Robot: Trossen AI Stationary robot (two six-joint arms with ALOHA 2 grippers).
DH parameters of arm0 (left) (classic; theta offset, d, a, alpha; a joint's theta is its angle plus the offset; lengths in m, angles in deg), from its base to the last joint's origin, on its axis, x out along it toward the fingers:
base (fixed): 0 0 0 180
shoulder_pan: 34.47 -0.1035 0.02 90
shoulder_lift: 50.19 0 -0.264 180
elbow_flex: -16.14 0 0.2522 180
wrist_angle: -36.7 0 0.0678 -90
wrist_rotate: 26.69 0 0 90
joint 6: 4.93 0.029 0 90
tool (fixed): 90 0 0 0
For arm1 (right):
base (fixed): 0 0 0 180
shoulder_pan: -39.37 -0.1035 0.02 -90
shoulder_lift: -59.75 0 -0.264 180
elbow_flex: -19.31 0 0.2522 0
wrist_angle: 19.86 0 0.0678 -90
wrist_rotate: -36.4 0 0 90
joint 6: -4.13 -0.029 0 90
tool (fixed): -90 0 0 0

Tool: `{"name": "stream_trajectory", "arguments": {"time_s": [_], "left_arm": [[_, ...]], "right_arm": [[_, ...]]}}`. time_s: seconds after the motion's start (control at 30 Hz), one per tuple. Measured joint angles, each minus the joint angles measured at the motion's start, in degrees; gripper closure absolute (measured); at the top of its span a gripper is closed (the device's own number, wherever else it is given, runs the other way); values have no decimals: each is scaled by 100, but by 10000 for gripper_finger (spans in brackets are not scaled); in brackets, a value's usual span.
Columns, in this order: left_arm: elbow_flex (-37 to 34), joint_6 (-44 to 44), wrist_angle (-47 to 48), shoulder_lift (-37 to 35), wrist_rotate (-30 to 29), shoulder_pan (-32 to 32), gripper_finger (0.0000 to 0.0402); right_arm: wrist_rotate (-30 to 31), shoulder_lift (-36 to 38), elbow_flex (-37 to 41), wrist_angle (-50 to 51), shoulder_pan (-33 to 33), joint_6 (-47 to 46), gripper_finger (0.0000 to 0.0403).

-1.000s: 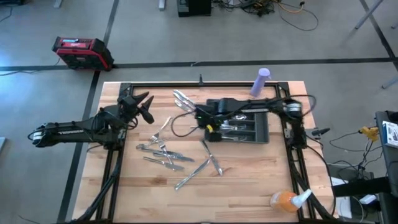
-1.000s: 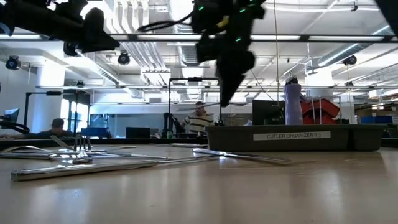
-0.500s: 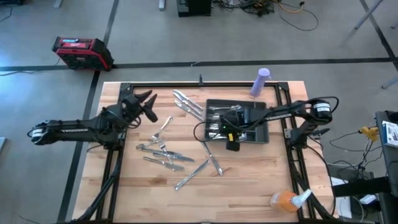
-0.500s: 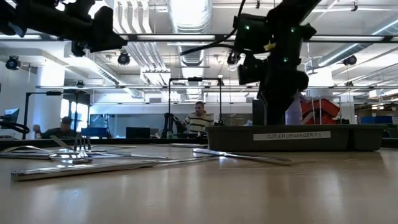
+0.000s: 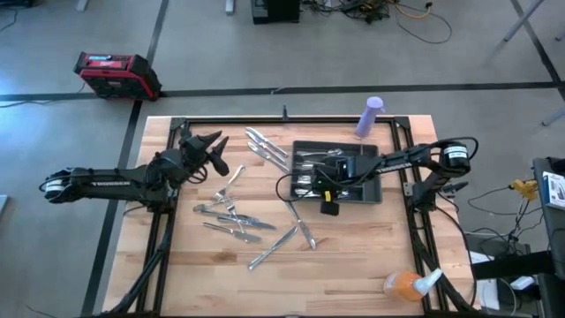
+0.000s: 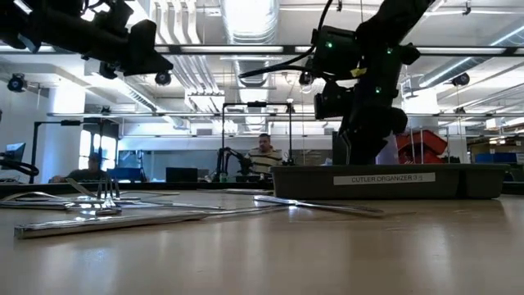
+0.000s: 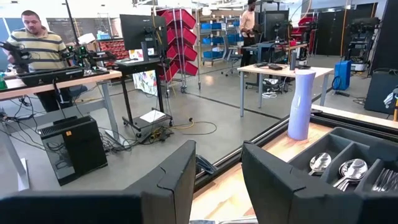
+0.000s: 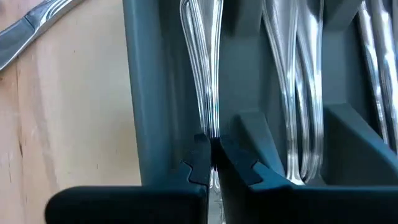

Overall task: Sort silverware
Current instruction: Put the silver fork into the gray silverware tray

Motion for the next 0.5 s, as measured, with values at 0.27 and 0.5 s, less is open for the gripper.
{"name": "stream_trajectory", "arguments": {"time_s": [0.27,0.5], "left_arm": [[0,161,52,-12,9,0,285],[325,-193,1183,-15,426,2,285]], "right_arm": [[-2,-7,74,-174,29,-218,386],[4,-7,-73,143,32,-193,319]]}}
